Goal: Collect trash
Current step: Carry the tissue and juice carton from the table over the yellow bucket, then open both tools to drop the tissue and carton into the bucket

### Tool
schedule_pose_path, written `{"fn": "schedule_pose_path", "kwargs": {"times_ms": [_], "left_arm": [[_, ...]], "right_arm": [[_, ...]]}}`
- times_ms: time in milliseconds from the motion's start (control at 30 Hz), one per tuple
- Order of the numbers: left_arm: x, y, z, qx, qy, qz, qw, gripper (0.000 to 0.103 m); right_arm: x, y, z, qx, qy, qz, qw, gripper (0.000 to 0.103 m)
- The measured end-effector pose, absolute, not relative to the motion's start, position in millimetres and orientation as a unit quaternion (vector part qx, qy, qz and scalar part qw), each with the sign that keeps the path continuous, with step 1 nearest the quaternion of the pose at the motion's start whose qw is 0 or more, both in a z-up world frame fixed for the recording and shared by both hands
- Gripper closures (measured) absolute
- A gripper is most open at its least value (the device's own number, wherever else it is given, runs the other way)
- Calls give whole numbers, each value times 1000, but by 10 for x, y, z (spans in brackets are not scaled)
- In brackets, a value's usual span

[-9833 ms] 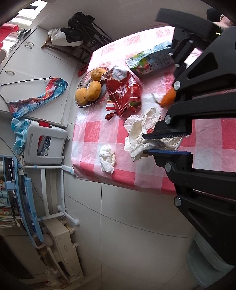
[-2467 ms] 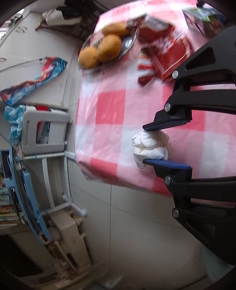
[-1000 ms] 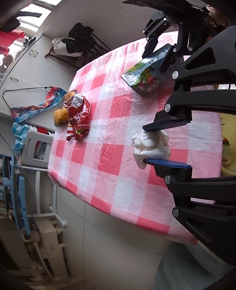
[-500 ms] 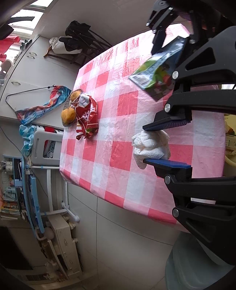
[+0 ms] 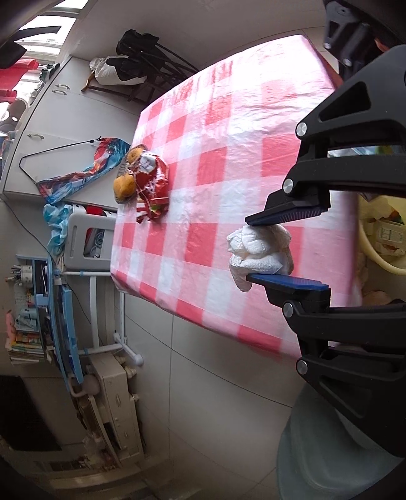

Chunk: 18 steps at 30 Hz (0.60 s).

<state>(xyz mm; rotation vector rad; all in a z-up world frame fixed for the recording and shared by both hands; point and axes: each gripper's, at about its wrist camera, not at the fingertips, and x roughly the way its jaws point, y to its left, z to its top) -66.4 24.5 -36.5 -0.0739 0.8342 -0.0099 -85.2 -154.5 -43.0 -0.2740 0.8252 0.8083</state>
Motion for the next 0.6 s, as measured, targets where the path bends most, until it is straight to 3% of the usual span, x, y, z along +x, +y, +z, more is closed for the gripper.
{"fn": "schedule_pose_path", "kwargs": {"times_ms": [100, 167, 400, 500, 600], "left_arm": [[-832, 245, -422, -35, 415, -6, 909, 74], [-980, 209, -487, -28, 426, -7, 904, 74], [-1497, 40, -839, -13, 490, -23, 871, 73], [-1654, -58, -1022, 2, 527, -39, 849, 71], [-1716, -63, -1048, 6, 531, -37, 846, 62]], "right_arm": [[-972, -1443, -593, -158, 420, 394, 802, 54], [-1051, -1413, -653, -182, 422, 383, 801, 43], [-1195, -1660, -687, -197, 423, 296, 833, 25], [-1177, -1848, -735, -190, 431, 221, 854, 16], [-1165, -1962, -758, -179, 434, 168, 867, 12]]}}
